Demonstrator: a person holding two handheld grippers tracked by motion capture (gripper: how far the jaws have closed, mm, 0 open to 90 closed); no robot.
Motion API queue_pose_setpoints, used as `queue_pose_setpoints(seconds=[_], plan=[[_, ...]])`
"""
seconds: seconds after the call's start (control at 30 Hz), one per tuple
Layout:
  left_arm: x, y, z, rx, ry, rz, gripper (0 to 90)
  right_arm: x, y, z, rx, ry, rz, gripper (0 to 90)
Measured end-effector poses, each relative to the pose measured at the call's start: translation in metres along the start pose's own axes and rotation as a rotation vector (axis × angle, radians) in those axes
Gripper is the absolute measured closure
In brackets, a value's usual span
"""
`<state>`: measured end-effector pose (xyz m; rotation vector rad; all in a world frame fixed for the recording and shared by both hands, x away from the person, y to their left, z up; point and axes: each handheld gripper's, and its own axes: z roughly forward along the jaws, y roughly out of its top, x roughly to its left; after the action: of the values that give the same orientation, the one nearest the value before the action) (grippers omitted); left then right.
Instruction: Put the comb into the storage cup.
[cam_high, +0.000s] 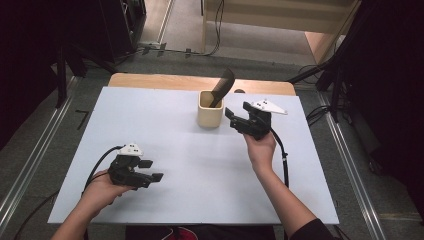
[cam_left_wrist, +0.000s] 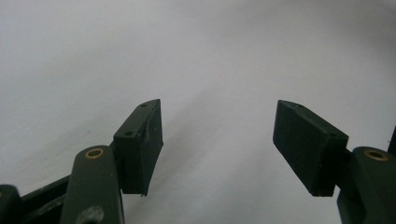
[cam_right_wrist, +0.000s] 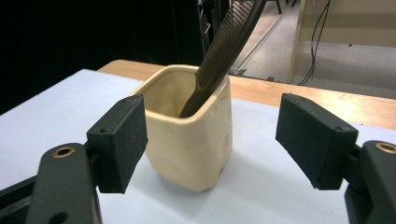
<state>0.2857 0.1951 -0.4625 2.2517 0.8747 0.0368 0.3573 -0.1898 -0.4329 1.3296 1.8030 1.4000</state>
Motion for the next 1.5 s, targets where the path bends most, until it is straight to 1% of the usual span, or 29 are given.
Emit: queue_pose_setpoints(seconds=[0.1, 0.13, 0.2, 0.23, 0.27, 0.37, 0.5, 0.63, 0.7, 0.73, 0.77, 0.83, 0.9, 1.03, 1.2, 1.27, 1.43, 1.5], plan=[[0.001, -0.001, -0.001, -0.004, 0.001, -0.002, 34.4, -0.002, -0.004, -0.004, 0.005, 0.027, -0.008, 23.0], [0.002, -0.001, -0.002, -0.006, 0.001, -0.005, 34.3, -0.003, -0.006, -0.005, 0.014, 0.024, -0.011, 23.0], [0.003, -0.002, -0.003, -0.008, 0.005, -0.010, 34.3, -0.004, -0.009, -0.008, 0.026, 0.036, -0.010, 23.0], [0.003, -0.003, -0.003, -0.012, 0.006, -0.012, 34.3, -0.005, -0.010, -0.009, 0.043, 0.044, -0.007, 23.0], [0.004, -0.003, -0.004, -0.006, 0.008, -0.013, 34.4, -0.005, -0.010, -0.010, 0.047, 0.047, -0.008, 23.0], [0.005, -0.004, -0.005, -0.014, 0.008, -0.017, 34.3, -0.005, -0.013, -0.016, 0.051, 0.048, -0.023, 23.0], [0.006, -0.004, -0.006, -0.009, 0.011, -0.017, 34.4, -0.006, -0.015, -0.023, 0.057, 0.064, -0.027, 23.0], [0.007, -0.005, -0.007, -0.016, 0.012, -0.018, 34.4, -0.009, -0.018, -0.028, 0.072, 0.088, -0.022, 23.0], [0.007, -0.006, -0.007, -0.018, 0.013, -0.023, 34.3, -0.010, -0.020, -0.031, 0.078, 0.122, -0.002, 23.2], [0.007, -0.006, -0.008, -0.018, 0.012, -0.022, 34.4, -0.011, -0.021, -0.032, 0.074, 0.136, 0.000, 23.3], [0.008, -0.006, -0.008, -0.018, 0.012, -0.022, 34.3, -0.011, -0.022, -0.034, 0.077, 0.144, 0.006, 23.3], [0.008, -0.006, -0.008, -0.017, 0.014, -0.022, 34.4, -0.011, -0.022, -0.037, 0.090, 0.150, -0.002, 23.3], [0.008, -0.006, -0.008, -0.020, 0.015, -0.024, 34.3, -0.012, -0.023, -0.039, 0.099, 0.159, 0.002, 23.3], [0.008, -0.007, -0.009, -0.021, 0.016, -0.023, 34.4, -0.014, -0.026, -0.046, 0.117, 0.162, 0.006, 23.3], [0.009, -0.008, -0.010, -0.023, 0.016, -0.021, 34.4, -0.017, -0.029, -0.053, 0.134, 0.159, -0.007, 23.3], [0.009, -0.008, -0.010, -0.024, 0.018, -0.021, 34.4, -0.017, -0.030, -0.056, 0.137, 0.160, 0.002, 23.3], [0.010, -0.009, -0.011, -0.027, 0.016, -0.022, 34.3, -0.015, -0.032, -0.063, 0.152, 0.162, -0.013, 23.2], [0.010, -0.009, -0.012, -0.030, 0.017, -0.023, 34.3, -0.015, -0.033, -0.065, 0.161, 0.169, -0.009, 23.2]])
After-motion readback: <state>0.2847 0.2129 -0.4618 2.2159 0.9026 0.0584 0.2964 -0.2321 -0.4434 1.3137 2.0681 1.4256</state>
